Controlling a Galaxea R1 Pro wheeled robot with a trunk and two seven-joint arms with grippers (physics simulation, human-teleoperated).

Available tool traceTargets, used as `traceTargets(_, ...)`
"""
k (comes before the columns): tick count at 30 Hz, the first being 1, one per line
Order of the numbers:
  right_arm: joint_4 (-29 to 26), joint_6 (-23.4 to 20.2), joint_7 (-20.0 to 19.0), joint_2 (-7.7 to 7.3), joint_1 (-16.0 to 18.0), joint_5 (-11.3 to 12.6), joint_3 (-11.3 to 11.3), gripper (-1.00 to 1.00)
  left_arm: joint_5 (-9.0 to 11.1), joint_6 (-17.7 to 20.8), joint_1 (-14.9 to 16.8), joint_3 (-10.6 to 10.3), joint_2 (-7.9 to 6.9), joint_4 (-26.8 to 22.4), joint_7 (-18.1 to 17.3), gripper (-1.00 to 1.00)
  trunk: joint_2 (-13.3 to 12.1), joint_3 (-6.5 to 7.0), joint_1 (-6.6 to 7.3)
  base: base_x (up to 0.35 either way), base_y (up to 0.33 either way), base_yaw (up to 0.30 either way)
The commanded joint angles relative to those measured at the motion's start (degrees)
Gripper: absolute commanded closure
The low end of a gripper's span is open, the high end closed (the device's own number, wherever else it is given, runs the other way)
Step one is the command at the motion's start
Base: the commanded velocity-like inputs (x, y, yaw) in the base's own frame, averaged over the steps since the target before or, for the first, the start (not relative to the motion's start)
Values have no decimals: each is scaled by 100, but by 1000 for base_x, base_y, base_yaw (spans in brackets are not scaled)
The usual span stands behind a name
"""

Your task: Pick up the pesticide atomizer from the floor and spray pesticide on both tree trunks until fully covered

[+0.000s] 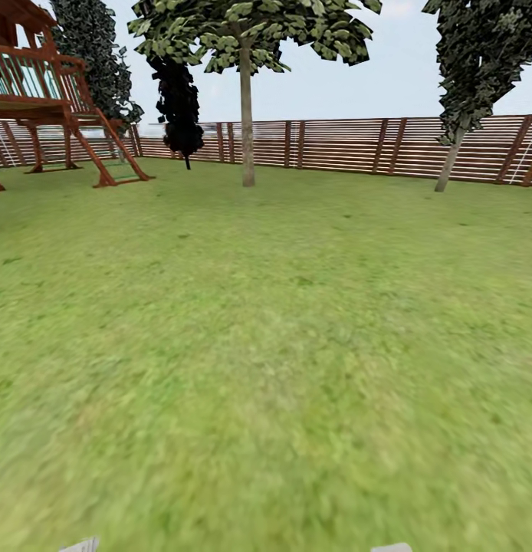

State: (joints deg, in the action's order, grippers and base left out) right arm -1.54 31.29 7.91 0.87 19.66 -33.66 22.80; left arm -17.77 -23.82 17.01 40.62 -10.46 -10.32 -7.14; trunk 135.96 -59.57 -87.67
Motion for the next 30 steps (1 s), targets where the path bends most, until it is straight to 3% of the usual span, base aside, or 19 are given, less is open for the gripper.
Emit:
traceTargets(1,4,9,43,1,3,-61,24,-100,-34,-17,4,51,0,4,-34,100,2,-5,-2,338,0,0)
traceTargets(30,4,9,42,1,3,-61,23,-100,-34,-17,4,51,0,4,-34,100,2,-5,-2,338,0,0)
